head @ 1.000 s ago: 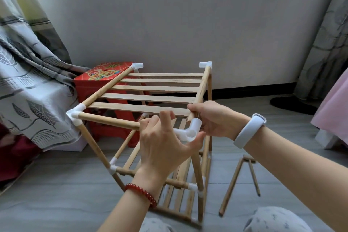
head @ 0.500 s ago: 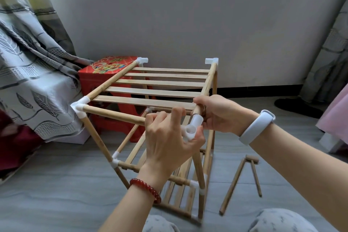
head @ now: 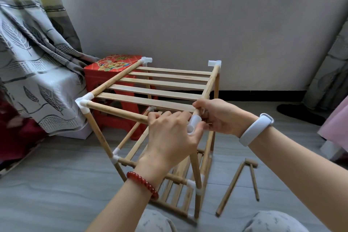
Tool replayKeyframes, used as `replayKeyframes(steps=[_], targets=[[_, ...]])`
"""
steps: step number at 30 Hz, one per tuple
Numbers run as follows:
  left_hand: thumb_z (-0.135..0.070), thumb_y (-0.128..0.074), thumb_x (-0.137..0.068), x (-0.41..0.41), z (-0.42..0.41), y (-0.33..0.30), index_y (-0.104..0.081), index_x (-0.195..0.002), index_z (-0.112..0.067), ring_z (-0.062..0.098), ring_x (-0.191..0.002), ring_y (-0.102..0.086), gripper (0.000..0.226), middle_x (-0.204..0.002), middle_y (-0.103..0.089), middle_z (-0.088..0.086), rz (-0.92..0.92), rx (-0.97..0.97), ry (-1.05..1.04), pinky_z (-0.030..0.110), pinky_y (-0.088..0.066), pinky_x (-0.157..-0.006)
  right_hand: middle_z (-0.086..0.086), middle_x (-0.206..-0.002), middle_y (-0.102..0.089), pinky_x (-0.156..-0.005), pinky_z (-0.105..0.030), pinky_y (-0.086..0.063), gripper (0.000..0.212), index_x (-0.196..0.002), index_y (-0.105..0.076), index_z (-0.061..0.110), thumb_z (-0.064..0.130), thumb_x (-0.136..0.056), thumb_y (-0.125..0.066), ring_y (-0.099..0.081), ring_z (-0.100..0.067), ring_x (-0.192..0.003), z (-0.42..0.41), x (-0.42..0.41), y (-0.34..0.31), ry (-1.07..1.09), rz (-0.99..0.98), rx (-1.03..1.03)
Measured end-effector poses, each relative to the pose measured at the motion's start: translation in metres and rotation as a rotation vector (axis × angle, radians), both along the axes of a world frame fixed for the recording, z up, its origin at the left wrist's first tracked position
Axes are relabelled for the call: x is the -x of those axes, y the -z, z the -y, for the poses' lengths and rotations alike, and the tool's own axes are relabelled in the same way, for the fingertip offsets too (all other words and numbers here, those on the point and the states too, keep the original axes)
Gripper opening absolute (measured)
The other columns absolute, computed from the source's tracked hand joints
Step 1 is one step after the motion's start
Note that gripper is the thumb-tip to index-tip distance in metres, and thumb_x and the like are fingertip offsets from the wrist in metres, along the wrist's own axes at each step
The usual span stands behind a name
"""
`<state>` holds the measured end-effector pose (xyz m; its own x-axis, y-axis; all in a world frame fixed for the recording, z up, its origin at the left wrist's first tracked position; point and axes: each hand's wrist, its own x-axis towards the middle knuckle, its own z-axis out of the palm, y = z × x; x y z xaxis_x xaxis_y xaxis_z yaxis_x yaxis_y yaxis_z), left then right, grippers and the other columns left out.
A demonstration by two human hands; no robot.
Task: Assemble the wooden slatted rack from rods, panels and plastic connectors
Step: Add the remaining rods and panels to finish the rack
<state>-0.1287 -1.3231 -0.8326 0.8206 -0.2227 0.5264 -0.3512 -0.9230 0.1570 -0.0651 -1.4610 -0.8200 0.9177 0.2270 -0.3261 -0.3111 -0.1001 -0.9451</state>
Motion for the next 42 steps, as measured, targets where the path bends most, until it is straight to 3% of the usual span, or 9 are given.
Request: replayKeyframes(steps=[8, 12, 16, 21, 24, 28, 33, 38, 42], targets=[[-0.061, -0.045, -0.078, -0.001, -0.094, -0.003, -0.06, -0.069, -0.022, 0.005, -0.058, -0.042, 0.043, -0.055, -0.041, -0.013, -0.129, 0.17, 0.236, 0.026, -0.033, -0.079, 0.001, -0.067, -0.064, -0.052, -0.02, -0.041, 0.019, -0.089, -0.066, 0.014, 0.022, -0.094, -0.05, -0.057, -0.009, -0.055, -0.036, 0.025, -0.002, -0.221, 0.085, 0.063], [-0.06, -0.049, -0.079, 0.0, -0.141, -0.006, -0.048, -0.055, -0.026, 0.009, -0.066, -0.043, 0.042, -0.055, -0.04, -0.007, -0.12, 0.194, 0.168, 0.009, -0.031, -0.075, 0.002, -0.071, -0.063, -0.058, -0.029, -0.047, 0.022, -0.083, -0.065, 0.021, 0.019, -0.095, -0.047, -0.056, -0.013, -0.061, -0.059, 0.035, -0.003, -0.155, 0.723, 0.368], [-0.05, -0.058, -0.081, 0.005, -0.141, 0.004, -0.05, -0.06, -0.019, 0.014, -0.063, -0.044, 0.038, -0.057, -0.041, -0.012, 0.05, 0.031, 0.07, 0.034, -0.042, -0.077, 0.003, -0.109, -0.056, -0.089, -0.034, -0.038, 0.025, -0.109, -0.063, 0.019, 0.028, -0.097, -0.043, -0.047, -0.013, -0.103, -0.079, 0.021, -0.005, -0.271, 1.266, 0.794], [-0.025, -0.073, -0.077, 0.021, -0.112, 0.037, -0.05, -0.112, -0.009, 0.021, -0.103, -0.048, 0.045, -0.108, -0.055, 0.012, 0.256, 0.45, -0.046, 0.037, -0.046, -0.088, 0.005, -0.103, -0.05, -0.078, -0.029, -0.045, 0.034, -0.112, -0.062, 0.025, 0.038, -0.098, -0.034, -0.052, -0.01, -0.08, -0.092, 0.005, -0.006, -0.574, 1.242, 0.948], [-0.003, -0.074, -0.076, 0.019, -0.105, 0.047, -0.036, -0.113, -0.021, 0.02, -0.13, -0.036, 0.056, -0.122, -0.048, 0.011, 0.267, 0.542, 0.016, 0.029, -0.03, -0.11, 0.005, -0.099, -0.054, -0.08, -0.031, -0.046, 0.034, -0.114, -0.063, 0.026, 0.039, -0.098, -0.036, -0.053, -0.01, -0.083, -0.091, 0.0, -0.006, -0.578, 1.196, 0.881], [0.004, -0.061, -0.077, 0.015, -0.103, 0.049, -0.034, -0.1, -0.021, 0.027, -0.124, -0.042, 0.044, -0.112, -0.051, 0.014, 0.292, 0.546, -0.016, 0.058, -0.039, -0.099, 0.002, -0.095, -0.063, -0.083, -0.036, -0.045, 0.034, -0.113, -0.066, 0.026, 0.038, -0.098, -0.038, -0.057, -0.01, -0.083, -0.09, -0.003, -0.007, -0.578, 1.191, 0.828], [-0.005, -0.055, -0.074, 0.008, -0.098, 0.047, -0.035, -0.097, -0.018, 0.02, -0.115, -0.043, 0.033, -0.104, -0.057, 0.016, 0.383, 0.475, -0.089, 0.063, -0.037, -0.098, 0.007, -0.09, -0.052, -0.082, -0.034, -0.035, 0.034, -0.107, -0.067, 0.031, 0.045, -0.095, -0.038, -0.047, -0.004, -0.079, -0.087, -0.008, -0.008, -0.618, 1.189, 0.83], [-0.005, -0.054, -0.076, 0.004, -0.094, 0.047, -0.035, -0.097, -0.017, 0.036, -0.115, -0.05, 0.03, -0.106, -0.055, 0.021, 0.343, 0.452, -0.043, 0.062, -0.041, -0.094, 0.008, -0.107, -0.035, -0.083, -0.031, -0.035, 0.043, -0.093, -0.058, 0.029, 0.06, -0.084, -0.03, -0.032, -0.003, -0.085, -0.082, -0.008, -0.011, -0.718, 1.117, 0.875], [0.015, -0.061, -0.068, -0.001, -0.087, 0.045, -0.034, -0.096, -0.019, 0.038, -0.119, -0.046, 0.051, -0.11, -0.052, 0.023, 0.278, 0.5, 0.007, 0.058, -0.043, -0.094, 0.011, -0.106, -0.039, -0.089, -0.037, -0.032, 0.057, -0.084, -0.059, 0.021, 0.066, -0.083, -0.025, -0.032, -0.004, -0.095, -0.079, -0.011, -0.014, -0.689, 1.074, 0.9]])
